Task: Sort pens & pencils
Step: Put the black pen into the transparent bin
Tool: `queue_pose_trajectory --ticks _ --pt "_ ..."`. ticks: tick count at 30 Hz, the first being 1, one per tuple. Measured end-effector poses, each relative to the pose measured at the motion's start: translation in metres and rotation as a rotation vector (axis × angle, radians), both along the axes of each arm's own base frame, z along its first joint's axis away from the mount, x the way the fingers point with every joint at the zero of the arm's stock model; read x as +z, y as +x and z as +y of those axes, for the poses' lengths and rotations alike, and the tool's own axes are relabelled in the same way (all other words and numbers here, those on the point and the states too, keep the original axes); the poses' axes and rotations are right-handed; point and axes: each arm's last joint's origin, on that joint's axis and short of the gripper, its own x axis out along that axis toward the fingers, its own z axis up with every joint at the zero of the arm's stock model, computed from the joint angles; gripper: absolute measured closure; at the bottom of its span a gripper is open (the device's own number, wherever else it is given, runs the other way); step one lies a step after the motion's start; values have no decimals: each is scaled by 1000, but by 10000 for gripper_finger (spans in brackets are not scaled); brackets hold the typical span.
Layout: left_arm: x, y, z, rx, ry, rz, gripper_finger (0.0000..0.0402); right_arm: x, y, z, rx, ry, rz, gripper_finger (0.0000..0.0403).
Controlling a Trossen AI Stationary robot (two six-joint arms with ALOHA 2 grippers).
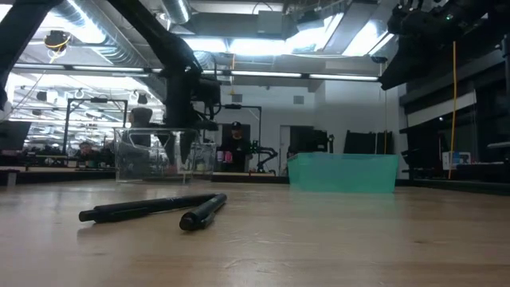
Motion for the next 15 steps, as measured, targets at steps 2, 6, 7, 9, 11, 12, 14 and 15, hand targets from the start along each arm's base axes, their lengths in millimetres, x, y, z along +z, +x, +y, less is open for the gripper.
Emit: queue_pose_trajectory --ticks 2,6,7,9,11,12,14,15 --pt "8 -4 0 7 5 -20 278 0 0 0 0 0 0 201" --pt "32 -8 -3 12 28 -64 277 0 0 0 0 0 0 201" --pt "39 -8 -4 0 38 -79 277 0 0 0 0 0 0 201" --pt "52 -5 -7 -72 57 -125 277 0 0 0 0 0 0 201" --pt "62 -1 -13 -169 60 -171 277 0 0 0 0 0 0 201" --pt "67 2 -18 -217 59 -192 277 0 0 0 0 0 0 201" --pt "75 11 -29 -303 78 -217 277 0 0 0 0 0 0 201" --pt "77 14 -35 -347 88 -221 277 0 0 0 0 0 0 201"
